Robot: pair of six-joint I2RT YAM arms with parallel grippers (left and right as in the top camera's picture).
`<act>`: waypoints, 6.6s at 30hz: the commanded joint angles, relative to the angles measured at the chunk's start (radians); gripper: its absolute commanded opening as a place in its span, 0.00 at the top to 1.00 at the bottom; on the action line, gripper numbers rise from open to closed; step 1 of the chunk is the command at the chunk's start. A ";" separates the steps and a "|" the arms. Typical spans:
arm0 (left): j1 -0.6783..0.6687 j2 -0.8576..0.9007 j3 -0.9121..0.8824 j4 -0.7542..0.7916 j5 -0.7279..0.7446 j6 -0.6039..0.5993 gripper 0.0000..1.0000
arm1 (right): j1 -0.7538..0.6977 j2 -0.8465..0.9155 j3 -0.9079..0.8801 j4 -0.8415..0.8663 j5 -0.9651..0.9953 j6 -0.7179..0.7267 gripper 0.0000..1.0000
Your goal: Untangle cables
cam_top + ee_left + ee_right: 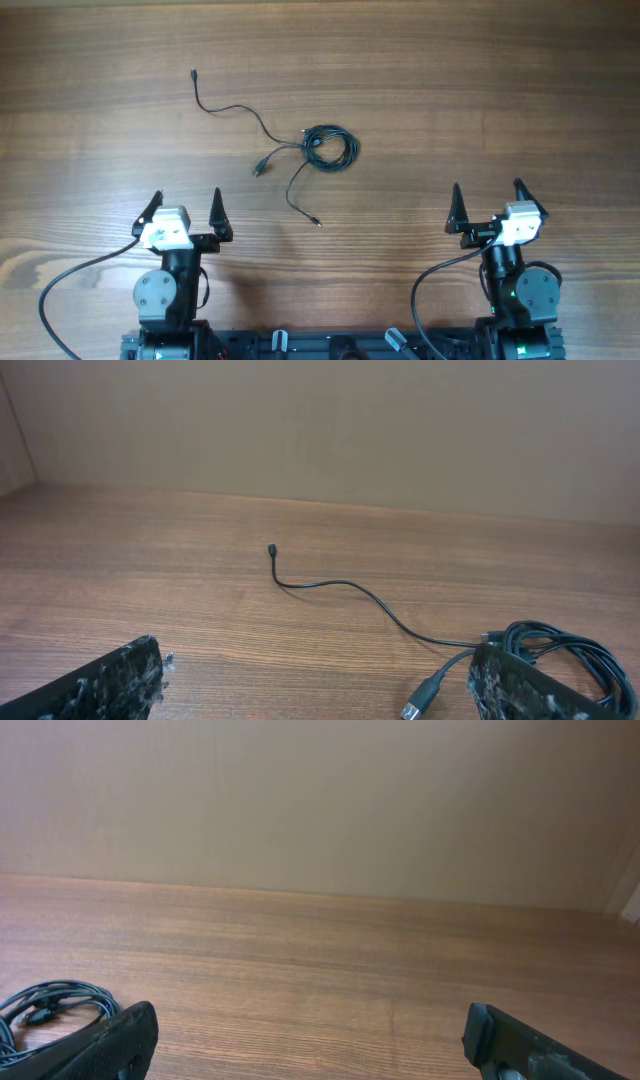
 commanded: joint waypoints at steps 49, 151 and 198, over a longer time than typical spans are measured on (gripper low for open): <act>-0.005 -0.005 -0.002 -0.006 0.008 0.016 0.00 | -0.008 -0.009 -0.001 0.006 0.016 0.019 0.00; -0.005 -0.005 -0.002 0.471 0.080 -0.162 0.00 | -0.008 -0.009 -0.001 0.006 0.016 0.019 0.00; -0.005 -0.005 -0.002 0.005 0.060 -0.381 0.00 | -0.008 -0.009 -0.001 0.006 0.016 0.019 0.00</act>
